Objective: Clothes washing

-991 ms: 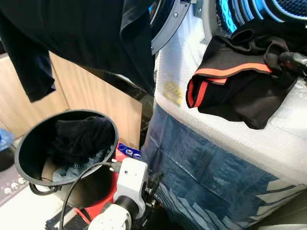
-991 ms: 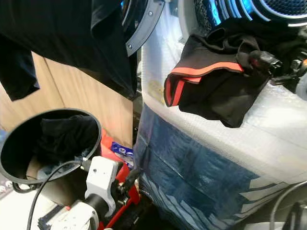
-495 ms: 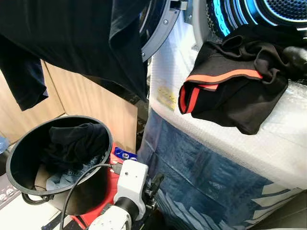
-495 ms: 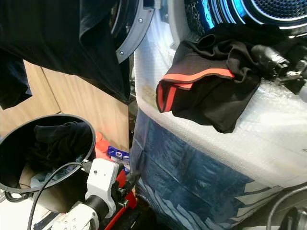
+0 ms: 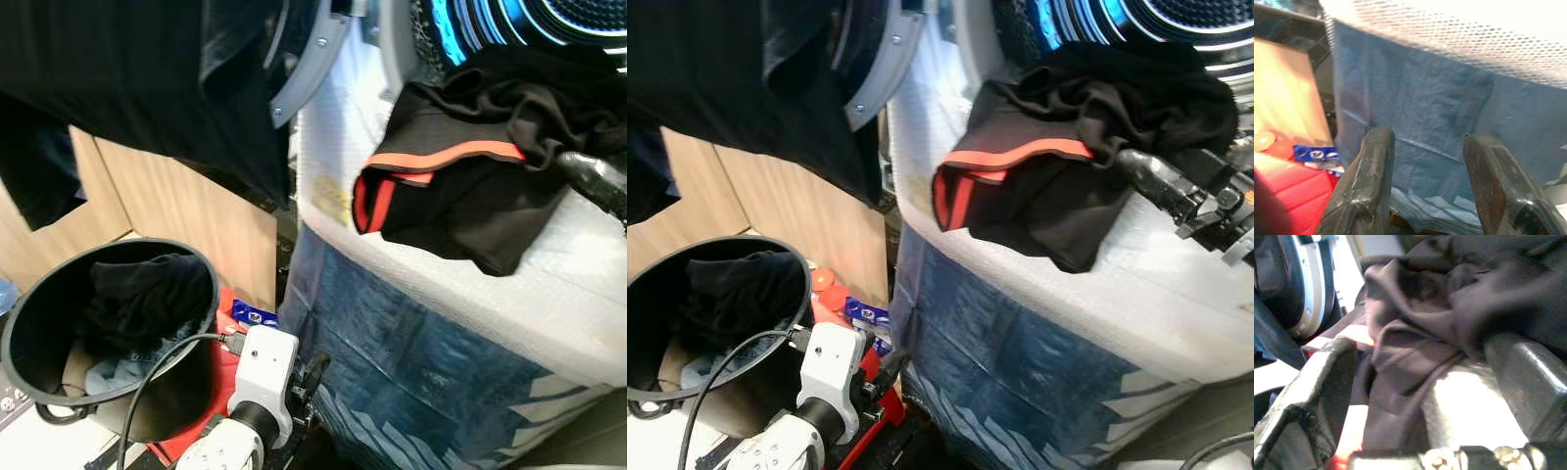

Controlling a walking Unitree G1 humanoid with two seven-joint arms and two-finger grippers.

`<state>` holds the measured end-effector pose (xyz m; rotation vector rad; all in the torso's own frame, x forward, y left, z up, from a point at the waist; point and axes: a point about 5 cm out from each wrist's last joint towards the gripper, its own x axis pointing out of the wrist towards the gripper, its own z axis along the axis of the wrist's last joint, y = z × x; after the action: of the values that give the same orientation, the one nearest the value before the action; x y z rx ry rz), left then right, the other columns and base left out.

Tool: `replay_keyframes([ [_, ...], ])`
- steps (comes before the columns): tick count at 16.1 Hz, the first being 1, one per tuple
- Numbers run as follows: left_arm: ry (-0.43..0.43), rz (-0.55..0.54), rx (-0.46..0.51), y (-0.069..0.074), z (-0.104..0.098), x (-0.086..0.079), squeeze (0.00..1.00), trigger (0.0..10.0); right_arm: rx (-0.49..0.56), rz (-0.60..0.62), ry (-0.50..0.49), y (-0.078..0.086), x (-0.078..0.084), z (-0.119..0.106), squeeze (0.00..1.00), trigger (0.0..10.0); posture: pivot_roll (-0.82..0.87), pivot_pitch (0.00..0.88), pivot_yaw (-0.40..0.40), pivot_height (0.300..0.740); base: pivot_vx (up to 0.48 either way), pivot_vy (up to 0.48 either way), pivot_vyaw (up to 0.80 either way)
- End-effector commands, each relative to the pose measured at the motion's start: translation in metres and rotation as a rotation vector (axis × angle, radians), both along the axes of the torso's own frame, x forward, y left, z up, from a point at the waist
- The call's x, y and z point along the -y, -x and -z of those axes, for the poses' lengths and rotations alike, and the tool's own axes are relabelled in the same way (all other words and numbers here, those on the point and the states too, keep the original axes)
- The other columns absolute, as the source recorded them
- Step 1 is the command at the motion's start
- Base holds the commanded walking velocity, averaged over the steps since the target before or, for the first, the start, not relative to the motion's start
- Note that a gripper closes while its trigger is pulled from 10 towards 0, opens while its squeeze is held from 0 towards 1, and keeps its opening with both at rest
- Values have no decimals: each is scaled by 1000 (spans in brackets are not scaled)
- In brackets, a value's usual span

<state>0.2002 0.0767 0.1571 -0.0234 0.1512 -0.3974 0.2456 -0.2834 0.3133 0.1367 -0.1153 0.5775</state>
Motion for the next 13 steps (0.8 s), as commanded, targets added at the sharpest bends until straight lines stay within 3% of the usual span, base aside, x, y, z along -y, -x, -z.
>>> replay_keyframes([
  [1,1,8,10,1,-2,-1,0,10000,10,-85,20,7,-9,1,0,10000,21,157,-109,740,0,0,0],
  [3,-9,11,14,0,-2,-2,0,10000,-1,-120,28,10,-11,6,0,10000,22,155,-108,740,0,0,0],
  [5,-27,-9,38,-3,-3,-8,0,10000,6,-179,-56,17,-3,10,0,10000,23,151,-104,740,0,0,0],
  [8,-37,-18,49,-6,-4,-12,0,10000,7,-210,-84,22,1,17,0,10000,26,140,-99,740,0,0,0],
  [13,-50,-25,72,-12,-6,-16,0,10000,47,-263,-134,26,-4,24,0,10000,24,122,-88,740,0,0,0],
])
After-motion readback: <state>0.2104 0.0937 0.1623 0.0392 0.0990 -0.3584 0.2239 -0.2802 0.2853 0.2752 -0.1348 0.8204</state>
